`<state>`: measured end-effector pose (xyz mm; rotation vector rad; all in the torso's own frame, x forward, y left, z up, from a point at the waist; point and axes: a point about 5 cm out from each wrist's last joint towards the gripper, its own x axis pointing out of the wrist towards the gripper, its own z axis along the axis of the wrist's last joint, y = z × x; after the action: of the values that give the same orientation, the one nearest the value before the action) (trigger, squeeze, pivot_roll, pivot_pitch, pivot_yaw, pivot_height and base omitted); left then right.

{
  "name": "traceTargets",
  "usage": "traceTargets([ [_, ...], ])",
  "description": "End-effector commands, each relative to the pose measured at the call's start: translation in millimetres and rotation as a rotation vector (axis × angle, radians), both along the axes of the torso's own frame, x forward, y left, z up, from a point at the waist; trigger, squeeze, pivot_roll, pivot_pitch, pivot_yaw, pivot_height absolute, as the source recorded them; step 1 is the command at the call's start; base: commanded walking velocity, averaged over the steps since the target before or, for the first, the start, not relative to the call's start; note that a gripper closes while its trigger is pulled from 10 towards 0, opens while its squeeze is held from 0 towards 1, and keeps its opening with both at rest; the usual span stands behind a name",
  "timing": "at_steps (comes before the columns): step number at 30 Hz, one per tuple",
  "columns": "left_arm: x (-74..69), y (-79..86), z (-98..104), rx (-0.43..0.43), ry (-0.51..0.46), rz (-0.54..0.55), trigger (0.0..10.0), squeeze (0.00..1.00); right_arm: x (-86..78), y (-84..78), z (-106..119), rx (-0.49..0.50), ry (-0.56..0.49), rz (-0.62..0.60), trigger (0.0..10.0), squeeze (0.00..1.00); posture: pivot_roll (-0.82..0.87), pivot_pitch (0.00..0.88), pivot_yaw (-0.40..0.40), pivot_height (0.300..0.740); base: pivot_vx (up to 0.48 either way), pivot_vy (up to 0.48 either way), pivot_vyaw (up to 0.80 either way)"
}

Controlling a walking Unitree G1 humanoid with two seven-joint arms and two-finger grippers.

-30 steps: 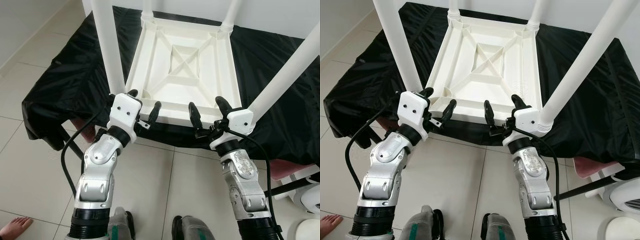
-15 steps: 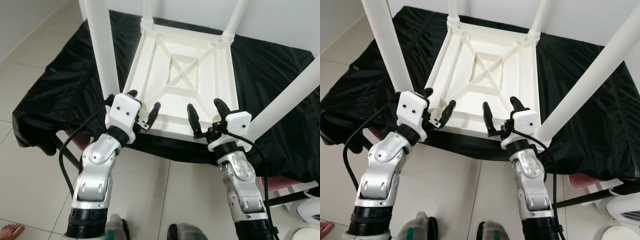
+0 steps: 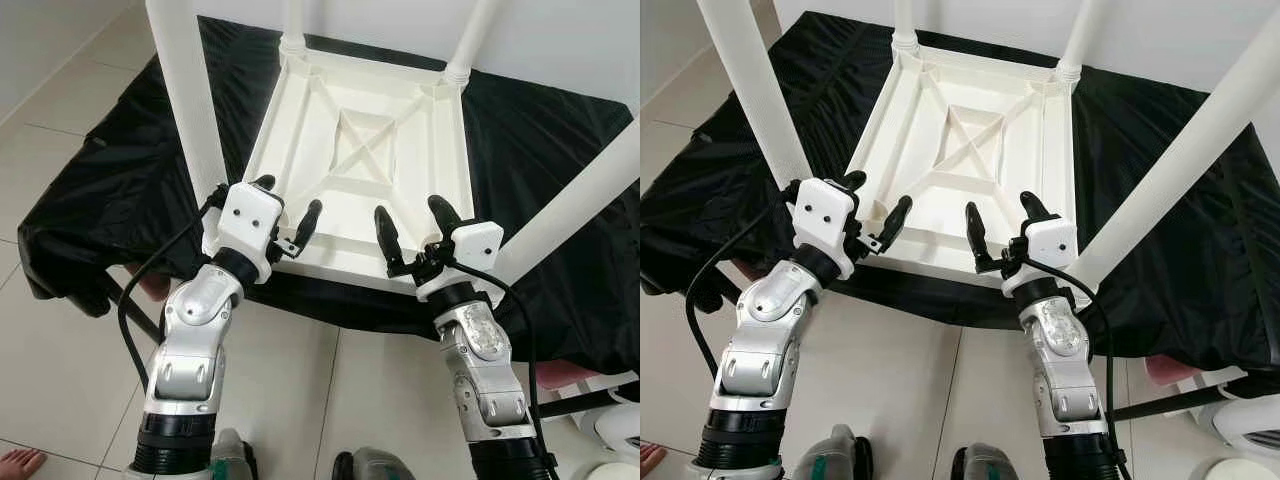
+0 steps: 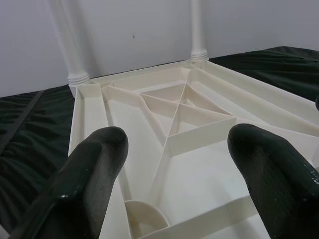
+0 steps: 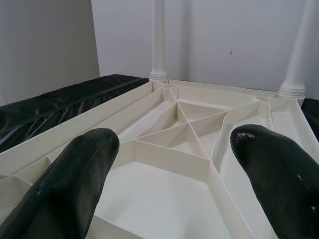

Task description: Building children table

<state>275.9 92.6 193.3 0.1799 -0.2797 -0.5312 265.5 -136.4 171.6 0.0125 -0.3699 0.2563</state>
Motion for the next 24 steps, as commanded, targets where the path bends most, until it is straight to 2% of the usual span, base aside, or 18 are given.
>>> traceTargets([
  [1,0.5,-3.0,0.3,-0.157,0.01,0.189,10.0,0.0,0.2,-2.4,-3.8,-0.004,0.014,-0.01,10.0,0.0,0.04,0.093,-0.05,0.74,0.255,0.0,0.0],
  [24,1.7,-3.5,2.6,-0.161,0.004,0.185,10.0,0.0,0.6,-1.9,-3.4,-0.002,0.011,-0.012,10.0,0.0,0.04,0.088,-0.047,0.74,0.261,0.0,0.0],
])
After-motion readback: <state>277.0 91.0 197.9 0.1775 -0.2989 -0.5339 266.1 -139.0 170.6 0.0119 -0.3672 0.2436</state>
